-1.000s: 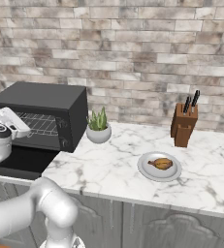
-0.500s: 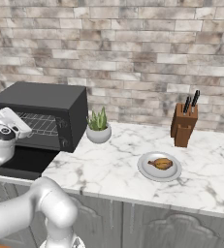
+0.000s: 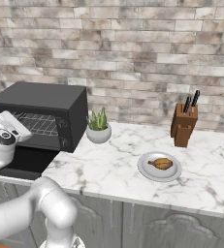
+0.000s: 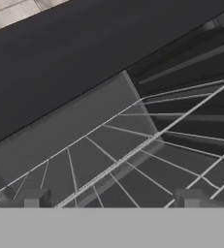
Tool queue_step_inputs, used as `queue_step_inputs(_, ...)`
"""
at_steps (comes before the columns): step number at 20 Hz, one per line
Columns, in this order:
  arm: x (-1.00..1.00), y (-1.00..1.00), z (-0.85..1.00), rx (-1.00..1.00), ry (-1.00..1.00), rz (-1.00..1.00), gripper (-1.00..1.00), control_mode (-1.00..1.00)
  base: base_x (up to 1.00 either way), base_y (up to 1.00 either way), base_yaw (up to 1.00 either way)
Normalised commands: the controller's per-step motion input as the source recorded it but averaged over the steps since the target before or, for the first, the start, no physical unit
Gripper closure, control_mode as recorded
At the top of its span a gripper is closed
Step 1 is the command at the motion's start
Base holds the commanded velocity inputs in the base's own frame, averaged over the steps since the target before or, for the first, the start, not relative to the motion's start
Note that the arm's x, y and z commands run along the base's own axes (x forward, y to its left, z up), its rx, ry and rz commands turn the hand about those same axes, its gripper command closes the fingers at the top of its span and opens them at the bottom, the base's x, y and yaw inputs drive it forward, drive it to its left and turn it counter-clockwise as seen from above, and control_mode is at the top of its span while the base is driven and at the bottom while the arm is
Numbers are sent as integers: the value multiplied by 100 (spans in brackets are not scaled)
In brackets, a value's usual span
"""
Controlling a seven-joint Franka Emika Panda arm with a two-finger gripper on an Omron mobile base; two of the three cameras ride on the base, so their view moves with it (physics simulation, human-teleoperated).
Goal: Open the toaster oven door. Place the baguette on the bottom rack in the toaster oven and place the chicken drumstick on the top rack.
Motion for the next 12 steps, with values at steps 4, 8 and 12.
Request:
queue_step_inputs(4,4,7,-1,0,0,0,-100,-100,0,0,0)
queue_step_inputs(8,9,3,0,0,0,0,-100,-100,0,0,0)
queue_step_inputs(12,13,0,0,0,0,0,-100,-100,0,0,0)
